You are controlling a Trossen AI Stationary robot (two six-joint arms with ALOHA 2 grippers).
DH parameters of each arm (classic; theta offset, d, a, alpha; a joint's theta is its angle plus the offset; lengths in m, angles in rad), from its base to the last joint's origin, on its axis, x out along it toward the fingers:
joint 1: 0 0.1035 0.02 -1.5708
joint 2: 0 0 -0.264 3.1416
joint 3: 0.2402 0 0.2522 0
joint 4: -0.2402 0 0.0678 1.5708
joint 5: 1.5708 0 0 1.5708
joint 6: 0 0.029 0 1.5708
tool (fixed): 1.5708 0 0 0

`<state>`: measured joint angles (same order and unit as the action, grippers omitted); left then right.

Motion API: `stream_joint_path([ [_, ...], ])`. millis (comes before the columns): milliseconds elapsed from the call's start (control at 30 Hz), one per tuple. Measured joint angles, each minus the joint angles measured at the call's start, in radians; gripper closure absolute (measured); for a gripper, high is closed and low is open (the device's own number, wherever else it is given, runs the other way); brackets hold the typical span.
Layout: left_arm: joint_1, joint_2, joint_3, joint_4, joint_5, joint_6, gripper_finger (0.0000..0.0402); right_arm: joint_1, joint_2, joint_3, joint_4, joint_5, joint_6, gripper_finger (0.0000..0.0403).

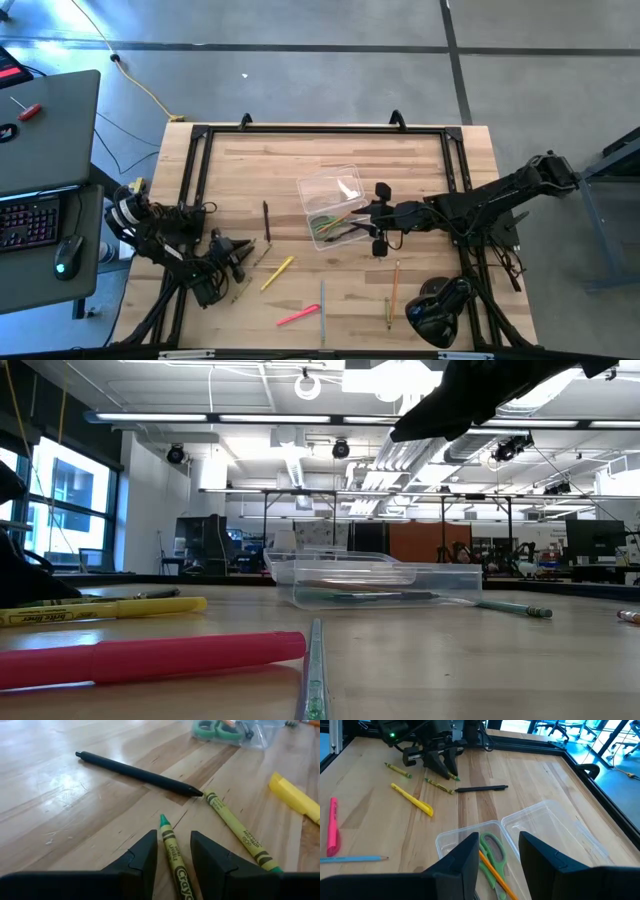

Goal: Pick & place school supplies into a supply box
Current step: Put the green crayon into the supply box

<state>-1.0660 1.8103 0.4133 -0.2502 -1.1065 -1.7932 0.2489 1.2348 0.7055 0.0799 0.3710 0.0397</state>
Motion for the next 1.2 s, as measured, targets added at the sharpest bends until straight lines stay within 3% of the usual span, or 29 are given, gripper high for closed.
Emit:
stream_joint_path([
  [1067,-0.001,0.005,-0.008,-0.013,0.006,0.006,0.0252,0.000,0.000,0.000,0.000,0.000,0.004,0.0284],
  [1200,-0.002,0.035,-0.017,-0.003,-0.017,0.004,0.0276,0.000,0.000,0.000,0.000,0.000,0.004,0.0284],
])
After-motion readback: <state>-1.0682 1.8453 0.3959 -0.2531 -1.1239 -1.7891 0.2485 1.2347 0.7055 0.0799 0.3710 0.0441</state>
